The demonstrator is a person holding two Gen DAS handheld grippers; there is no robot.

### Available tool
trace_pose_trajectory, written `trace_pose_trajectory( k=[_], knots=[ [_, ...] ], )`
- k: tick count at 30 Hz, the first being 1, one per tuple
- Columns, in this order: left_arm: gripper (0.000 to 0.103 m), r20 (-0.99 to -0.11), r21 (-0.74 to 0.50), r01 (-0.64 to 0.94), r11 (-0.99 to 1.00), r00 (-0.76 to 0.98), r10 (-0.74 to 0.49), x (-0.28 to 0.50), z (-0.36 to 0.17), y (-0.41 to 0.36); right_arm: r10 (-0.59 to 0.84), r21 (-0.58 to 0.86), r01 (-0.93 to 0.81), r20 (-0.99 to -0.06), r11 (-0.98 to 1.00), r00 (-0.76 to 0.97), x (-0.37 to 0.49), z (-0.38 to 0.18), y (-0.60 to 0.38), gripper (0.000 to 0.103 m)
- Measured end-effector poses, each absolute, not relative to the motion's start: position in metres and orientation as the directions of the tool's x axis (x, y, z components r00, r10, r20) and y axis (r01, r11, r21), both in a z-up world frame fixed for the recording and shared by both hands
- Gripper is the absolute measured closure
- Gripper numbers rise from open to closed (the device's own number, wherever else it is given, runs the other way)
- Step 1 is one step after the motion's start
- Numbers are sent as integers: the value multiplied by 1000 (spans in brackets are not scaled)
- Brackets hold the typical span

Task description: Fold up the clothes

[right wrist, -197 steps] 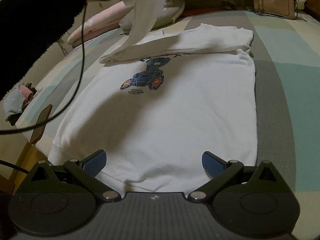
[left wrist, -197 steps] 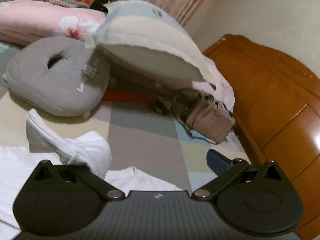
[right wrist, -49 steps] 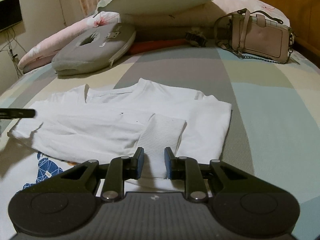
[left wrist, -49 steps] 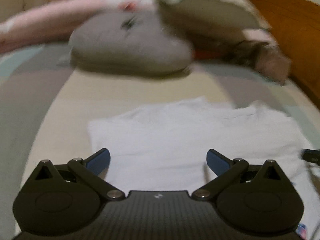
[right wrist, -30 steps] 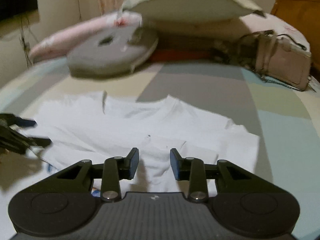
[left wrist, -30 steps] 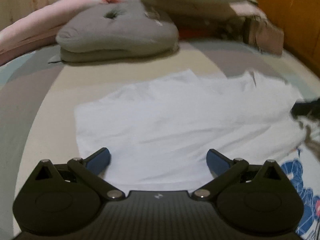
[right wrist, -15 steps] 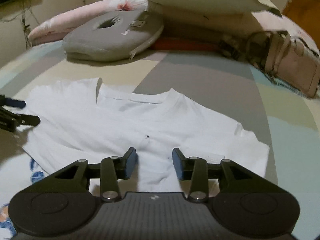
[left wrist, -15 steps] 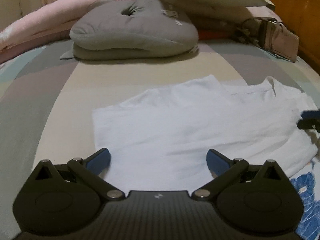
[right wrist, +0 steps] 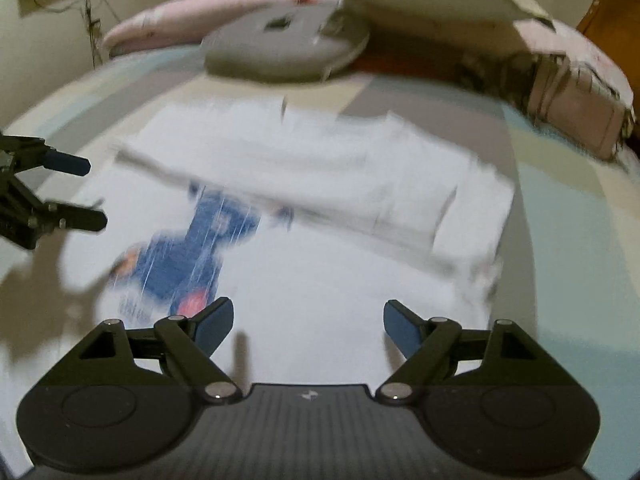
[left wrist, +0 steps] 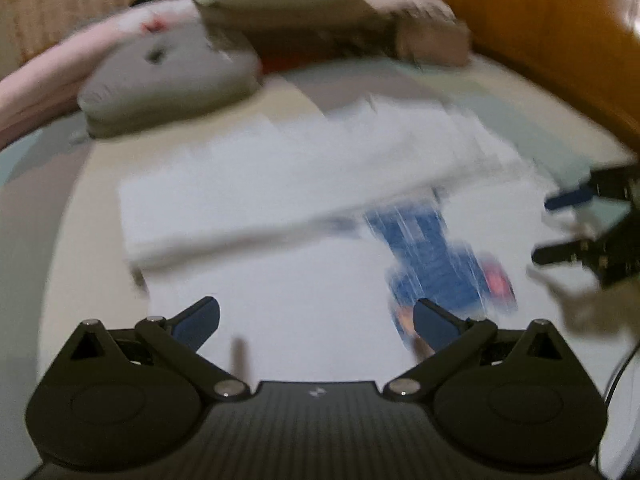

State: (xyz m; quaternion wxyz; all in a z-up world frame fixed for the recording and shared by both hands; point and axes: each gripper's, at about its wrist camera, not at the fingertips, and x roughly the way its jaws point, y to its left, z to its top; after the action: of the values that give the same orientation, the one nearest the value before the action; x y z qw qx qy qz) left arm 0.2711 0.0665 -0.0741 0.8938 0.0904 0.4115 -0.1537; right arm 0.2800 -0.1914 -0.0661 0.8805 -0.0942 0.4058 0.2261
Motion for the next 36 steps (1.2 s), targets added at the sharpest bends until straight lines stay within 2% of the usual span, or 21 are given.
trace_pose_trajectory(
  k=[3,5,7,9,16,20,29,36],
  knots=[
    [1,-763,61,353,933,619,-184,234,-92,61,300,-2,-471,-768,882,566,240,-77,-195,17],
    [1,-761,6,322,947,615,-204,214,-94,69,297,-2,-463,-765,886,571,211,-81,-202,13],
    [1,-765,-31,291,956,609,-210,197,-93,77,297,16,-438,-758,899,581,184,-85,-212,2],
    [1,-770,-28,271,962,608,-193,178,-92,80,293,22,-415,-743,909,602,158,-87,-221,0],
    [1,-774,29,291,956,612,-163,133,-85,67,271,38,-357,-726,933,632,116,-85,-233,0],
    [1,-737,-24,294,956,641,-215,126,-74,57,283,6,-398,-714,917,641,107,-76,-222,0],
    [1,-768,-87,275,957,594,-240,122,-87,60,290,17,-403,-721,915,629,99,-87,-224,0],
    [1,-701,-176,220,960,656,-279,168,-64,91,289,30,-391,-724,920,626,98,-91,-226,0]
  ],
)
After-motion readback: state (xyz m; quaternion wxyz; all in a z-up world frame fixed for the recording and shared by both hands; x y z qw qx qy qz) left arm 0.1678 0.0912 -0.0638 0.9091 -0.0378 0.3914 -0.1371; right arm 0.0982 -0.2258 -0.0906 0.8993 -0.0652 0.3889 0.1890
